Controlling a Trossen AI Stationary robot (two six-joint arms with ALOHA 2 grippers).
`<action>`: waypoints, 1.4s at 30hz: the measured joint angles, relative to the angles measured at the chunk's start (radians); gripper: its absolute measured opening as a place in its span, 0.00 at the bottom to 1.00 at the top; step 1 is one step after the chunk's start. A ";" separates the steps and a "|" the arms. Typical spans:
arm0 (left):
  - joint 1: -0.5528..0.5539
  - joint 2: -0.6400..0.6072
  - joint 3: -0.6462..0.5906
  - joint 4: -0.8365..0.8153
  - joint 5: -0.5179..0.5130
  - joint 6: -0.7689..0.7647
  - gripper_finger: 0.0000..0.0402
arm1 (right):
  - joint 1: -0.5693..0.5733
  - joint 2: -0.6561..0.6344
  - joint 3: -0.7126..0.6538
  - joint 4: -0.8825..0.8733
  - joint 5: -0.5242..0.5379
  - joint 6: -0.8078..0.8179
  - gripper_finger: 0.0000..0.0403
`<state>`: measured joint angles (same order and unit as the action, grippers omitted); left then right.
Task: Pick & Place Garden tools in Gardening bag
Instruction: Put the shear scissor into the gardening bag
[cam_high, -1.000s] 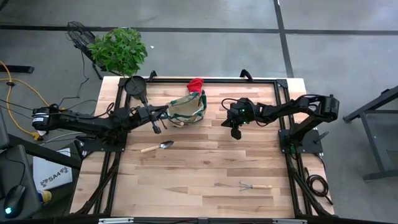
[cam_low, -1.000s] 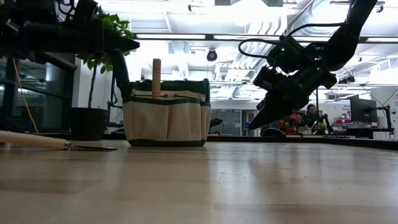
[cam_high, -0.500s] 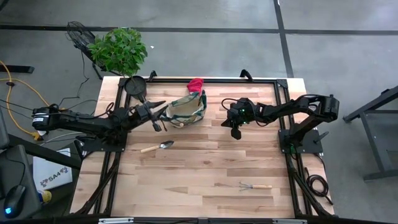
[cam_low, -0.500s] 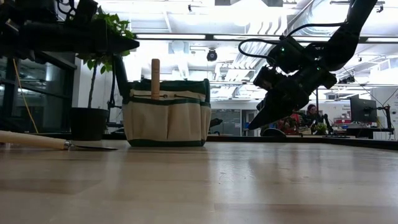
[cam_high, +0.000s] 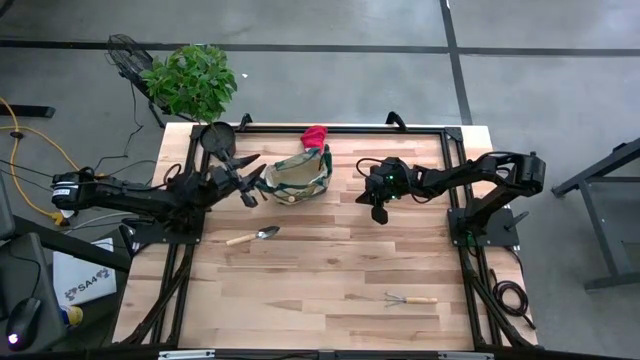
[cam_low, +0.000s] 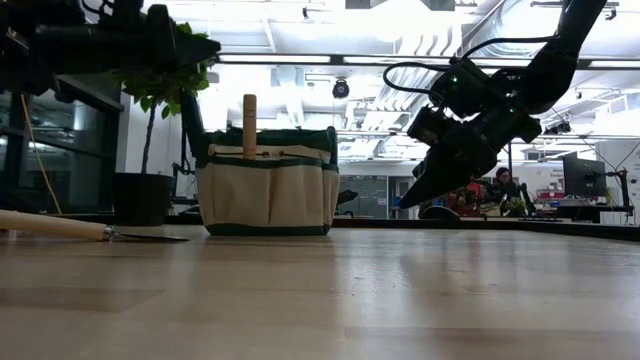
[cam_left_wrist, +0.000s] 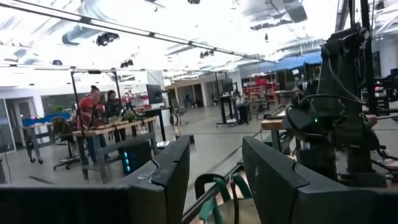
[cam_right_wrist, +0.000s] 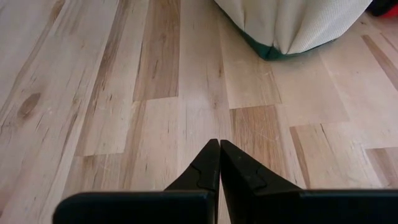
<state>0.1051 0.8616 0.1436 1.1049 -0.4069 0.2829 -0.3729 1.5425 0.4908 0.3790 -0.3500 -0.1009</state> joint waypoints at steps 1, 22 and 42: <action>0.000 0.000 0.000 -0.001 -0.002 0.000 0.36 | 0.000 0.000 0.000 0.000 0.000 0.000 0.01; -0.022 -0.070 0.000 -0.139 0.081 -0.160 0.03 | 0.000 0.000 0.000 -0.014 0.000 0.000 0.01; -0.569 -0.059 0.000 -0.241 -0.628 -0.043 0.00 | 0.000 0.000 0.000 -0.008 0.000 0.011 0.01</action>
<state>-0.4640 0.8029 0.1436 0.8642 -1.0346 0.2397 -0.3729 1.5428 0.4906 0.3706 -0.3504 -0.0898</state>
